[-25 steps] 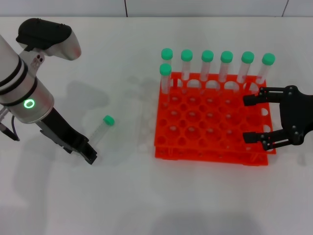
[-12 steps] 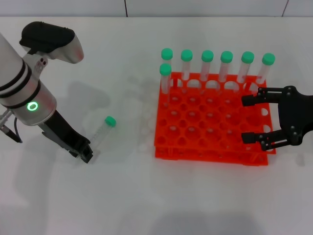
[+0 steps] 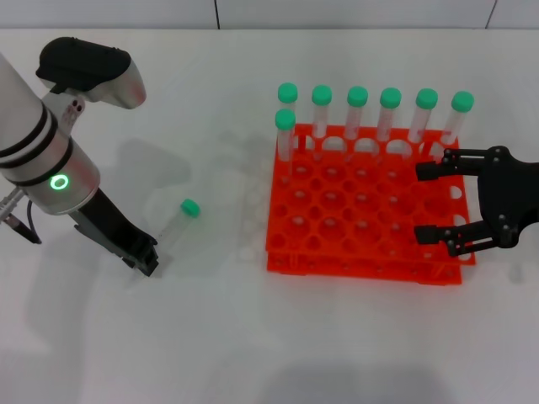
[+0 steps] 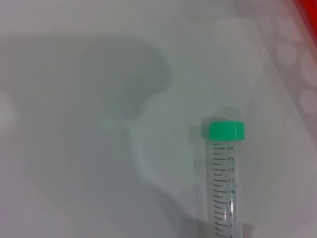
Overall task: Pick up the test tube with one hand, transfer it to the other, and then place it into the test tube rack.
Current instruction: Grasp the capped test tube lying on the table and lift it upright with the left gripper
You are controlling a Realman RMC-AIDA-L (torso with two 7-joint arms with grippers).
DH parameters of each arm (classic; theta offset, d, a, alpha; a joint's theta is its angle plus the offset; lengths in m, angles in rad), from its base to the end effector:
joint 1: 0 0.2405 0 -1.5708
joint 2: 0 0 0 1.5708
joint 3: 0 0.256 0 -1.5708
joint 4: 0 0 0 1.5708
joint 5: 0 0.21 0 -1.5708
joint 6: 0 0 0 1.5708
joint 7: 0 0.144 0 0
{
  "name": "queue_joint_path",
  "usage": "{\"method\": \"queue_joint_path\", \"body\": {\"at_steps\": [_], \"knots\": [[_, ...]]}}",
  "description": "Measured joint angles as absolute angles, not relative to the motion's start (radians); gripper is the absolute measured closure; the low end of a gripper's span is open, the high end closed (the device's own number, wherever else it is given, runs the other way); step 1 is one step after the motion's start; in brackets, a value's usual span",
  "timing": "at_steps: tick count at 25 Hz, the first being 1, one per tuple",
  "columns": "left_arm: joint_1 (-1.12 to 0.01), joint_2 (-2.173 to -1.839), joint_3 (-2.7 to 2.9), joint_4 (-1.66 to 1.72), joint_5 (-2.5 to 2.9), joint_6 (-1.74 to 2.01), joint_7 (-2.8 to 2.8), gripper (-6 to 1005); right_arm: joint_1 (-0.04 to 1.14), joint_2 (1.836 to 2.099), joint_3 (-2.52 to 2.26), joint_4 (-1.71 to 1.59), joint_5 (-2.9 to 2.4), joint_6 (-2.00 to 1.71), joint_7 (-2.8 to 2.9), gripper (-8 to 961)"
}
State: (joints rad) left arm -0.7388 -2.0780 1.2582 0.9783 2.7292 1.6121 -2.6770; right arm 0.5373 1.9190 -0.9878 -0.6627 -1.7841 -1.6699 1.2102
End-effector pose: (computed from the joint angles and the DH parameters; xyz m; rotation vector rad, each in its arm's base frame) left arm -0.2273 0.3542 -0.0146 -2.4384 -1.3718 0.7526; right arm 0.2470 0.3307 0.0342 -2.9262 0.1443 0.6441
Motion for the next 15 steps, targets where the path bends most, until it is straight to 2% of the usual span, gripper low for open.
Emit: {"method": "queue_joint_path", "body": {"at_steps": [10, 15], "knots": [[-0.743, -2.079, 1.260, 1.000, 2.721, 1.587, -2.673, 807, 0.536, 1.920, -0.988, -0.663, -1.780, -1.670, 1.210, 81], [-0.679, -2.079, 1.258, 1.215, 2.702, 1.538, -2.666, 809, 0.534, 1.917, -0.975, -0.663, -1.776, -1.678, 1.211, 81]]}}
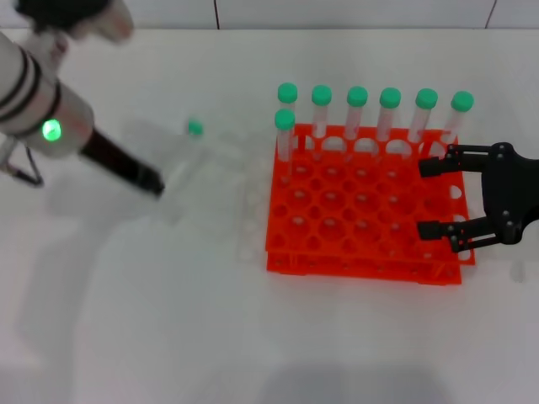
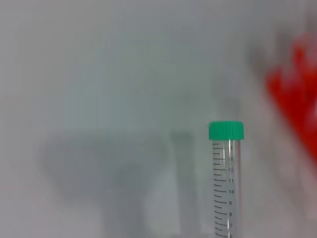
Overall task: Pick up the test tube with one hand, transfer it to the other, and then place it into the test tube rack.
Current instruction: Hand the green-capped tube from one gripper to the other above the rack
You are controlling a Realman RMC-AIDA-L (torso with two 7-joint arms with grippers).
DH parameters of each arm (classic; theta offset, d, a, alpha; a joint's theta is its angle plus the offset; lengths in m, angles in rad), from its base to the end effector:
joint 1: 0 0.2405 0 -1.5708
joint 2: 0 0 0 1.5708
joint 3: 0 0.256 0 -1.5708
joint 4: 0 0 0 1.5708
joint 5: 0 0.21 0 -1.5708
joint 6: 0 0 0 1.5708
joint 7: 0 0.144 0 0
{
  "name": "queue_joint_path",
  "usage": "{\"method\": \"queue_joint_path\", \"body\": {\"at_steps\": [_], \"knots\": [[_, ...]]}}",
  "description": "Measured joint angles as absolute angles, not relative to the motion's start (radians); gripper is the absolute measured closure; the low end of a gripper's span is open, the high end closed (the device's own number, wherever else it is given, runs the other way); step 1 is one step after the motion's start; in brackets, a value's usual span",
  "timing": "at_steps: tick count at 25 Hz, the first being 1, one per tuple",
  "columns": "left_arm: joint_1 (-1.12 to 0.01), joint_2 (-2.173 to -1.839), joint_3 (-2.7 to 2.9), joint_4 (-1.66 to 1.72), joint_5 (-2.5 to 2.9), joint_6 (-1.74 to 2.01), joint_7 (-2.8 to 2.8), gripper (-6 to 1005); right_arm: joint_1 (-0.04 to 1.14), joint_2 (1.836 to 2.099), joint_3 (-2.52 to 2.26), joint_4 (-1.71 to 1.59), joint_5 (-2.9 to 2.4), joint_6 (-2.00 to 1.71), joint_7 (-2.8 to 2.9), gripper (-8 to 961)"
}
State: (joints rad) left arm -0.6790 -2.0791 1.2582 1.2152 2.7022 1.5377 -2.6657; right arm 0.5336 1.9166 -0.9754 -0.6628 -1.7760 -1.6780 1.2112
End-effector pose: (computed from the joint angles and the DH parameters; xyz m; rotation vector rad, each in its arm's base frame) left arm -0.1989 0.3755 0.0111 -2.4128 -1.1537 0.5011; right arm 0.2474 0.3305 0.0375 -2.9130 0.1496 0.6636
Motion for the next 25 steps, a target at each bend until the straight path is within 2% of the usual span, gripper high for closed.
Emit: {"method": "queue_joint_path", "body": {"at_steps": [5, 14, 19, 25], "knots": [[-0.571, -2.080, 1.260, 1.386, 2.556, 1.359, -2.516, 807, 0.529, 1.921, -0.966, -0.671, -1.775, -1.680, 1.212, 81], [-0.472, -2.076, 1.180, 1.297, 2.015, 1.139, -1.978, 804, 0.522, 1.942, -0.959, -0.675, -1.759, -1.677, 1.211, 81], [-0.543, -2.031, 1.070, 1.031, 1.720, 1.309, -1.691, 802, 0.521, 1.951, -0.958, -0.681, -1.749, -1.675, 1.211, 81], [-0.709, -1.962, 1.004, 0.670, 1.712, 1.473, -1.495, 799, 0.530, 1.960, -0.959, -0.692, -1.743, -1.672, 1.217, 81]]}}
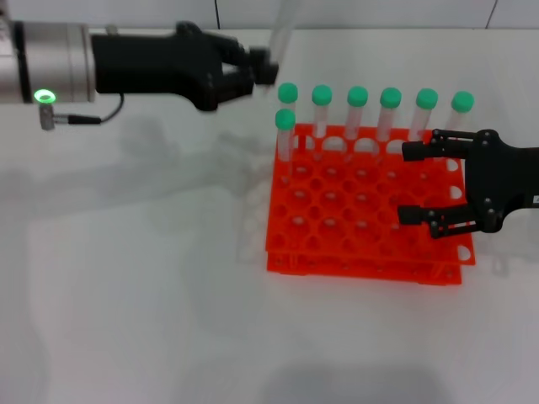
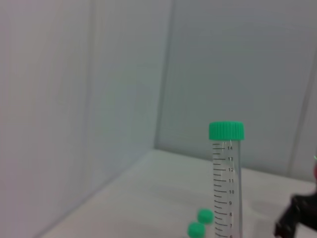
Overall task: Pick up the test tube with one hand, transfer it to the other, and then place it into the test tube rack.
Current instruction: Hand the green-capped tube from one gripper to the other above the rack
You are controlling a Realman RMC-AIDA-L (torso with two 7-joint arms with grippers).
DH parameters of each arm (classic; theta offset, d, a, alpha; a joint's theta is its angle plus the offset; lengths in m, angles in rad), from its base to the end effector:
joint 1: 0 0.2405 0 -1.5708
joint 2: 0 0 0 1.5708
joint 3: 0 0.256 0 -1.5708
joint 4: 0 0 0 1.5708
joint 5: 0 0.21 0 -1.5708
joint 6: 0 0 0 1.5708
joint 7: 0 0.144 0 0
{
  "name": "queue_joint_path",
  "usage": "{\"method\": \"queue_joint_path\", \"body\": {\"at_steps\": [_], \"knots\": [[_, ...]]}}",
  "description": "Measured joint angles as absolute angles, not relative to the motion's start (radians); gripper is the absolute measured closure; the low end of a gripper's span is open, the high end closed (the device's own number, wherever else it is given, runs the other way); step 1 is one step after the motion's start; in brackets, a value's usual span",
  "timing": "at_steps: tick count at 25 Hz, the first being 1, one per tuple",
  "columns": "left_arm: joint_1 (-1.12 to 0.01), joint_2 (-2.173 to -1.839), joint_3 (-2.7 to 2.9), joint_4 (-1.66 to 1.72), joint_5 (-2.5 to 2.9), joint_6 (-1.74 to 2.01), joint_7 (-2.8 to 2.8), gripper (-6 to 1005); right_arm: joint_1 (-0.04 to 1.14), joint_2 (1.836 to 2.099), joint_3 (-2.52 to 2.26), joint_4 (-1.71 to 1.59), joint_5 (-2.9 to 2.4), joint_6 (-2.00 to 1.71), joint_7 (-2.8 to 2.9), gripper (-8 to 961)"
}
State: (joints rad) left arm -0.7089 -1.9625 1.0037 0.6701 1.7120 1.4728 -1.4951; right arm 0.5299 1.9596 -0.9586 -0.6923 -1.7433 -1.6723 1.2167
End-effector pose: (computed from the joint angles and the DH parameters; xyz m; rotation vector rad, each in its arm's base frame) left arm -0.1788 0.3908 0.0216 -2.8207 -0.3677 -0.7369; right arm 0.2344 0.3316 0.0299 -2.8715 0.1371 0.7524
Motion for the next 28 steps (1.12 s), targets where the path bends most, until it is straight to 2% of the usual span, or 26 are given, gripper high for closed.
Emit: {"method": "queue_joint_path", "body": {"at_steps": [3, 6, 20, 28], "knots": [[-0.752, -1.950, 1.008, 0.589, 1.738, 1.486, -1.446, 798, 0.530, 1.960, -0.958, -0.696, -1.738, -1.672, 1.219, 81], [-0.779, -1.958, 1.010, 0.570, 1.799, 1.488, -1.436, 797, 0.530, 1.957, -0.945, -0.697, -1.737, -1.674, 1.220, 81], [-0.864, -1.989, 1.010, 0.517, 1.931, 1.436, -1.483, 792, 0.547, 1.904, -0.841, -0.700, -1.734, -1.680, 1.289, 81], [-0.870, -2.003, 1.010, 0.523, 1.968, 1.434, -1.494, 789, 0.574, 1.919, -0.779, -0.641, -1.586, -1.702, 1.390, 81]]}}
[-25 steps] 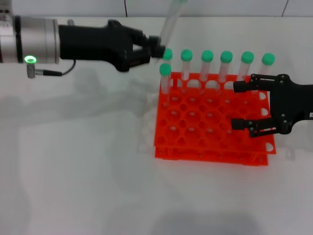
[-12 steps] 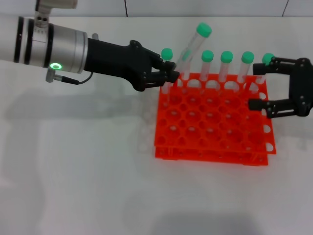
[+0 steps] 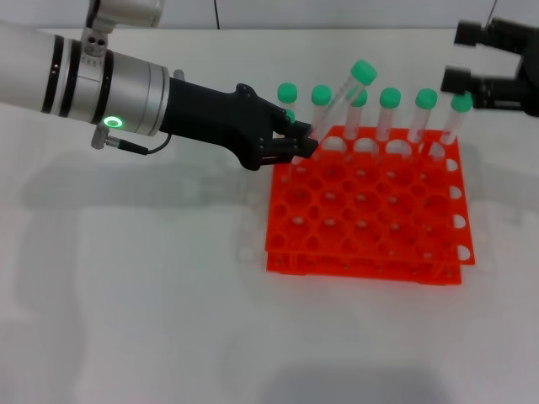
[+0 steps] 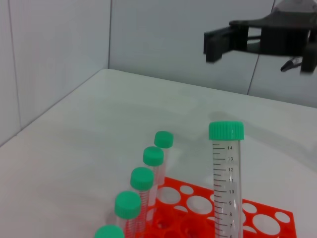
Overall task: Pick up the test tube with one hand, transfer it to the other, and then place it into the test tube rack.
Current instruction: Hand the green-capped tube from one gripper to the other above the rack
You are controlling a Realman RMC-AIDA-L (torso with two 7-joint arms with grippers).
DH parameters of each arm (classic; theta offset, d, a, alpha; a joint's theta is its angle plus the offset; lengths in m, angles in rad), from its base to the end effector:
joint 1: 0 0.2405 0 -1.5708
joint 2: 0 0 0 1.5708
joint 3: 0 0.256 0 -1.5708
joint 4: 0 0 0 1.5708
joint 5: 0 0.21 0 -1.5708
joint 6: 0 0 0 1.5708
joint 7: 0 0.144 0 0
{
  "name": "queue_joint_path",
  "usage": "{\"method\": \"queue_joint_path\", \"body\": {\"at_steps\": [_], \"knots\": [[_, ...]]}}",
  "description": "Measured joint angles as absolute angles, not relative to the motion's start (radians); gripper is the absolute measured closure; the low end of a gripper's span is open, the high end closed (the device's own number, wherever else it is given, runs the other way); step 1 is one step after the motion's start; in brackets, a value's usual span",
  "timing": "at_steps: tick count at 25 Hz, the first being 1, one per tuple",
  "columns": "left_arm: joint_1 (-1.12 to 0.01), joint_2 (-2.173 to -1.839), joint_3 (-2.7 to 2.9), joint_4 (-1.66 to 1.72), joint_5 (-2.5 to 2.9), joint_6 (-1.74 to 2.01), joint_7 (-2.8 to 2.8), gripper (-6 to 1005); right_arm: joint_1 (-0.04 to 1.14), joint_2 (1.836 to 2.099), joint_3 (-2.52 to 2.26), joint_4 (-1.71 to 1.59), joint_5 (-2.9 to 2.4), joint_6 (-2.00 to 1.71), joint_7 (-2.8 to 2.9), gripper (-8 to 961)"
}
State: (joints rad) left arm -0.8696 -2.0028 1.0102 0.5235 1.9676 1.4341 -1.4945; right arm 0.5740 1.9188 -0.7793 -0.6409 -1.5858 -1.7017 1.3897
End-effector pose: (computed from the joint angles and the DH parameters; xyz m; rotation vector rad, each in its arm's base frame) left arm -0.1653 0.3923 -0.0303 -3.0306 -0.3370 -0.4276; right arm 0.2202 0.3575 0.0815 -2.6229 0.3504 1.0737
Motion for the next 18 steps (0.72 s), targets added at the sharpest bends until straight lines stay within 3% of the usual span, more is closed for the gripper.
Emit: {"method": "queue_joint_path", "body": {"at_steps": [6, 11, 18], "knots": [[-0.875, -2.009, 1.010, 0.524, 1.974, 1.431, -1.485, 786, 0.606, 1.948, -0.778, -0.472, -1.489, -1.682, 1.330, 80], [-0.873, -2.014, 1.009, 0.525, 1.976, 1.417, -1.472, 785, 0.614, 2.017, -0.785, -0.400, -1.478, -1.612, 1.197, 81], [-0.870, -2.026, 1.008, 0.526, 1.972, 1.412, -1.447, 782, 0.656, 2.025, -0.790, -0.225, -1.434, -1.578, 1.041, 82]]}}
